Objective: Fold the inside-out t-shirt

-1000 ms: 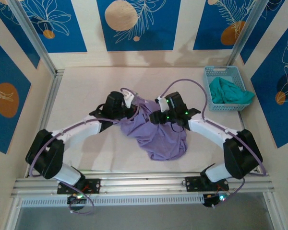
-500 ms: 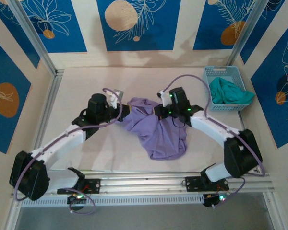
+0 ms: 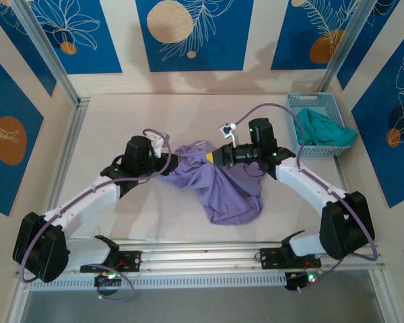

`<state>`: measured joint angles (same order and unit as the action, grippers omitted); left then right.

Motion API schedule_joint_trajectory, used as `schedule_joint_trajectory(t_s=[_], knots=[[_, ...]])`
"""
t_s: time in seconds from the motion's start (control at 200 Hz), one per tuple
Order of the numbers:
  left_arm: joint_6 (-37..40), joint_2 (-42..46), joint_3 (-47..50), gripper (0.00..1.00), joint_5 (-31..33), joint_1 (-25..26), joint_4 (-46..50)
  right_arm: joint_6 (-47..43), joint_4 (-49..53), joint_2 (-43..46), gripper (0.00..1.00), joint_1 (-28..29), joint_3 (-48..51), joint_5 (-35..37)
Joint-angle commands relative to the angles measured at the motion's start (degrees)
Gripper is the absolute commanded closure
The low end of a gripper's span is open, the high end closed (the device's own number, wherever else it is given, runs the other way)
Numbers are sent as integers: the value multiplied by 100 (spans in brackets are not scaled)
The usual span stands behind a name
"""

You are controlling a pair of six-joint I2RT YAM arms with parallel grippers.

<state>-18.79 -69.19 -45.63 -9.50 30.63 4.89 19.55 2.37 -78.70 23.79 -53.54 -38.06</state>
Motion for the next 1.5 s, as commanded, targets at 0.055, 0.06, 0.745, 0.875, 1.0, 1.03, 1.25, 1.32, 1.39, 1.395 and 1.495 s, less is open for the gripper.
schedule_joint_trajectory(t_s=[0.055,0.06,0.745,0.875,1.0,1.03,1.25,1.32,1.39,1.395,1.495], knots=[[789,564,171,55,388,512,-143,207,-68,-175,100,-128,-68,-535],[802,573,170,55,388,522,-144,203,-60,-178,100,-124,-73,-535],[1354,-372,-657,100,155,1060,-133,-64,471,-18,100,-356,-96,-199],[723,296,-292,100,-645,797,-715,-209,853,244,97,-448,-97,573],[-14,757,96,100,-1653,432,-1551,-199,1065,336,90,-288,-107,1479],[-96,811,123,100,-1811,395,-1644,-202,1192,337,89,-208,-144,1846],[-113,967,81,100,-1963,337,-1480,-981,1255,1028,75,357,85,3140],[-87,954,71,100,-1950,333,-1404,-1358,924,1471,68,601,398,3224],[-88,942,63,100,-1967,333,-1369,-1634,680,1759,62,827,615,3140],[-85,938,63,100,-1963,335,-1368,-1654,674,1773,62,841,629,3126],[-101,931,54,100,-1987,336,-1359,-1933,456,1841,57,1132,710,2892]])
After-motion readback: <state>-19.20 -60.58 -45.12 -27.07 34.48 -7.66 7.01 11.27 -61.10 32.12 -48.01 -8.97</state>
